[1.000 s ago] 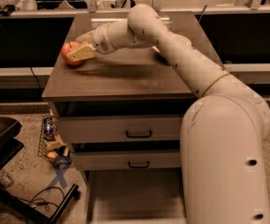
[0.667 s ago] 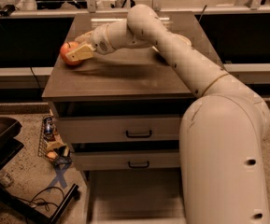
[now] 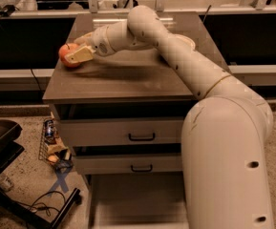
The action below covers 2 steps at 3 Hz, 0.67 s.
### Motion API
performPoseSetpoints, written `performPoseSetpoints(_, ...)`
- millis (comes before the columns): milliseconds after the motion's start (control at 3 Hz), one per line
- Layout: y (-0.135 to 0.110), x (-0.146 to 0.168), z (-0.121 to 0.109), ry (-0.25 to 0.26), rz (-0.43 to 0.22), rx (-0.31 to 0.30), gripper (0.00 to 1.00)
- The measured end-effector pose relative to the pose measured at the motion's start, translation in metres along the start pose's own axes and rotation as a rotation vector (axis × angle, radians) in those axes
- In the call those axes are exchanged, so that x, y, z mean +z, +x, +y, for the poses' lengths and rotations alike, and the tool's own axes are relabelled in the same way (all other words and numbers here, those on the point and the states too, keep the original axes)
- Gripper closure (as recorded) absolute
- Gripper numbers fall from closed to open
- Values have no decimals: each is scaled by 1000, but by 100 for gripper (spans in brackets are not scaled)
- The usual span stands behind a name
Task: Place apple into bottom drawer
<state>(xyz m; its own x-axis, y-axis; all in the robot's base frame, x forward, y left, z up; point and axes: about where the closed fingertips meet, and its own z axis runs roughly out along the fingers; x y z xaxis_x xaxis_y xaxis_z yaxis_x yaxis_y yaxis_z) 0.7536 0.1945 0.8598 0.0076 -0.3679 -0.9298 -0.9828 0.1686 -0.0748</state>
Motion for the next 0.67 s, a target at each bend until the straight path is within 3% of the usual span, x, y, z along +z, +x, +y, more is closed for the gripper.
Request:
performPoseSetpoints(333,0,4,2,-7,0,1,0)
performPoseSetpoints(667,0,5,2,-8,0,1,0)
